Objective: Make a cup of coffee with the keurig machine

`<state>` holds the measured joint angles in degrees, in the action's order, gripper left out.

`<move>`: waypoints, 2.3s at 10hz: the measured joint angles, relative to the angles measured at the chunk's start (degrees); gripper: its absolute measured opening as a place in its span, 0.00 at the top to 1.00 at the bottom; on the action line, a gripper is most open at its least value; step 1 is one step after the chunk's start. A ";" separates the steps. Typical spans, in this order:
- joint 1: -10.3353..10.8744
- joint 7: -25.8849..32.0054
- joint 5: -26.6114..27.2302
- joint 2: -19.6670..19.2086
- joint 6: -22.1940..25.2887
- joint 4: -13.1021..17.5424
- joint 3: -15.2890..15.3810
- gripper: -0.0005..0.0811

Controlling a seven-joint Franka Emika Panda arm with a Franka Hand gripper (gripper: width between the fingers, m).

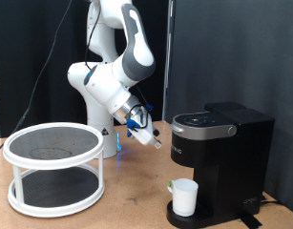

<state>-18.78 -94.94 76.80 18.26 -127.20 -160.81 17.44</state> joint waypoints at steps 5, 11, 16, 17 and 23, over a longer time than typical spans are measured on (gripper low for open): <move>0.09 -0.69 2.64 9.72 12.19 0.40 -1.05 0.09; 0.19 -6.84 6.69 21.58 14.88 1.36 -2.98 0.09; -0.03 -4.59 5.29 21.72 5.94 6.91 1.35 0.09; -0.68 -5.25 -0.12 21.77 2.77 8.98 3.56 0.09; -5.47 -5.81 -19.46 17.81 -0.67 19.64 10.03 0.09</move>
<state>-24.26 -100.74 57.34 36.06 -127.88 -141.17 27.47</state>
